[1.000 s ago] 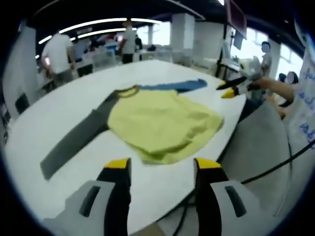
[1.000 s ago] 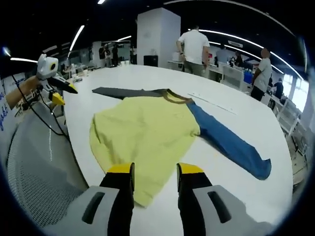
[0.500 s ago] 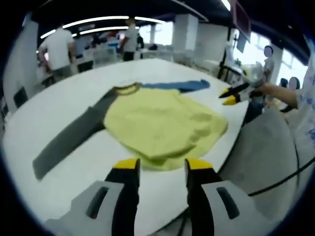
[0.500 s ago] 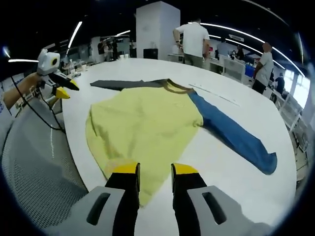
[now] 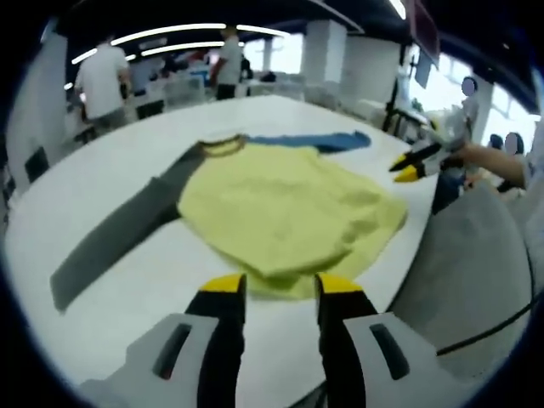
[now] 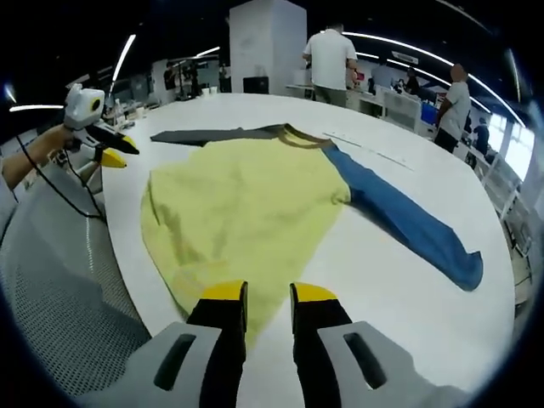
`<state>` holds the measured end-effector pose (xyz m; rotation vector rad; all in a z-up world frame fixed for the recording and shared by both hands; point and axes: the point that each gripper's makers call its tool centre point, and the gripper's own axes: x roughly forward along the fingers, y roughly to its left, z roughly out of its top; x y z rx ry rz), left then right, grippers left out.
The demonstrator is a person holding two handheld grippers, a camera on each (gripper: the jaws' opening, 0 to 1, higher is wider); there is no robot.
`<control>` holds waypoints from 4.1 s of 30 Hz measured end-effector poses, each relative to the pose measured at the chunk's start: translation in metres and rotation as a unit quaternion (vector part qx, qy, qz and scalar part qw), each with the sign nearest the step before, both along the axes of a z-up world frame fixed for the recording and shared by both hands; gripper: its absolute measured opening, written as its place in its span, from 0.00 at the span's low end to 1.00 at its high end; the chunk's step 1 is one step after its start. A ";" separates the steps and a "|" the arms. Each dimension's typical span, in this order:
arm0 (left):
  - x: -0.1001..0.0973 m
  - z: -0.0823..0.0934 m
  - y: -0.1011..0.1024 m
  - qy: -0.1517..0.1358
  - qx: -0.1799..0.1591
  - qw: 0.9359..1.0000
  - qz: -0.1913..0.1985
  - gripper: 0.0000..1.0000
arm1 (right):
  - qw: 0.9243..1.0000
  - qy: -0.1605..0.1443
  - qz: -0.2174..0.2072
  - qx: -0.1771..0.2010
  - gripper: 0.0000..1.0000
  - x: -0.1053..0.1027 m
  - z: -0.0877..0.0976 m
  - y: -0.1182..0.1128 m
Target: Fold the garment on the visible template until the final outline fits inside the template.
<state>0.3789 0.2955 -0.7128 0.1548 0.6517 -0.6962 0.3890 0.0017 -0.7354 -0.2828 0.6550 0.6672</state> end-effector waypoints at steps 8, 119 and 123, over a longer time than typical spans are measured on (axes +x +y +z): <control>0.006 -0.012 -0.005 0.010 0.003 1.000 -0.001 0.23 | 1.000 0.002 0.004 -0.016 0.19 0.002 -0.007 0.001; 0.097 -0.004 0.006 -0.004 -0.017 0.998 0.058 0.00 | 0.999 -0.025 -0.009 -0.036 0.03 0.101 -0.002 0.004; 0.107 -0.006 0.009 -0.006 -0.011 0.998 0.060 0.00 | 0.999 -0.024 -0.008 -0.037 0.03 0.114 -0.005 0.005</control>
